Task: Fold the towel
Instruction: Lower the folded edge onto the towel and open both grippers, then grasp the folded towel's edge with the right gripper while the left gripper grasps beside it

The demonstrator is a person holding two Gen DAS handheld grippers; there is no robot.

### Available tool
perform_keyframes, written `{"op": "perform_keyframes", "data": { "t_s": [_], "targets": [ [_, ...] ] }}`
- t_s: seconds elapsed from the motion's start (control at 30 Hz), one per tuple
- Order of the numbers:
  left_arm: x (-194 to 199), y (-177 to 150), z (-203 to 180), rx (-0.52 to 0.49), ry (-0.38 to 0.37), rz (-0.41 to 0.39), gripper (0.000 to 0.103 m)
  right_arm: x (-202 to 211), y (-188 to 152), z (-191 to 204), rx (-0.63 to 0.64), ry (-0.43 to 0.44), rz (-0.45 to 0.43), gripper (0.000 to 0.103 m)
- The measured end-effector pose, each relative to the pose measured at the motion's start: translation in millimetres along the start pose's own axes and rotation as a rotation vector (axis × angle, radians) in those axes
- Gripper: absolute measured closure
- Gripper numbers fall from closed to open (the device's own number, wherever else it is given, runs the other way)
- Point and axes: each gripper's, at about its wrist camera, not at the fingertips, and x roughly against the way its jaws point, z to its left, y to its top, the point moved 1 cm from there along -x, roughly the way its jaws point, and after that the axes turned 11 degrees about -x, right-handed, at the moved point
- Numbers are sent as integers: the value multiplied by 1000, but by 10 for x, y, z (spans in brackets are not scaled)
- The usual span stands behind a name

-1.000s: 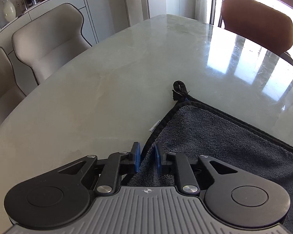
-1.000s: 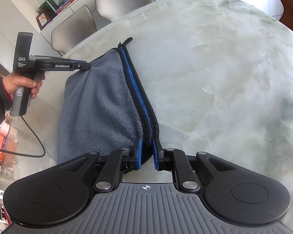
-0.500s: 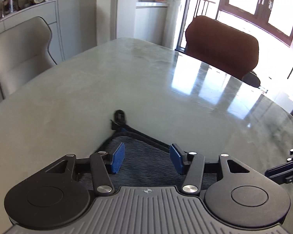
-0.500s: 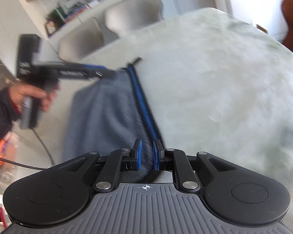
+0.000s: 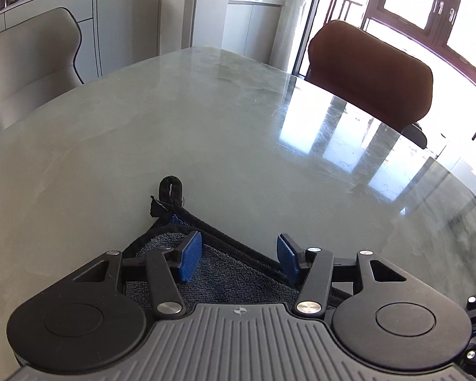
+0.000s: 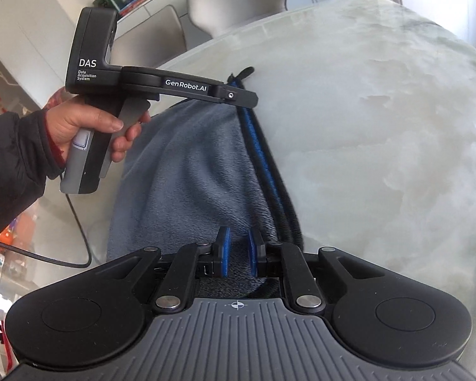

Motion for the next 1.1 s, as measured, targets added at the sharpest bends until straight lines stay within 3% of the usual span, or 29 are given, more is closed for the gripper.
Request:
{"op": "perform_keyframes", "data": {
  "t_s": [0.17, 0.2, 0.27, 0.33, 0.43, 0.57, 0.67, 0.8, 0.93, 1.1],
  "targets": [
    [238, -39, -82, 16, 26, -44, 47, 23, 2, 9, 21, -29, 16, 90],
    [360, -91, -120, 33, 36, -58, 42, 48, 2, 15, 26, -32, 18, 86],
    [542, -203, -178, 50, 67, -56, 37, 105, 8, 36, 34, -26, 23, 67],
    [794, -390, -321, 91, 101, -58, 33, 209, -9, 71, 34, 5, 14, 40],
    [1069, -698, -551, 183, 127, -46, 25, 332, -25, 132, 40, -5, -12, 14],
    [1269, -1070, -883, 238, 151, 16, 25, 446, -25, 215, 71, -48, -13, 12],
    [1432, -1324, -1138, 288, 140, 8, 25, 572, -89, 268, 111, -98, -10, 8],
    [1608, -1452, -1356, 298, 184, 6, 25, 808, -245, 306, 141, -145, -29, 4],
    [1783, -1526, -1690, 172, 239, -4, 24, 924, -311, 328, 165, -119, -29, 4],
    [1771, -1533, -2032, -1, 333, 26, 24, 853, -297, 401, 324, 19, 34, 6]
  ]
}}
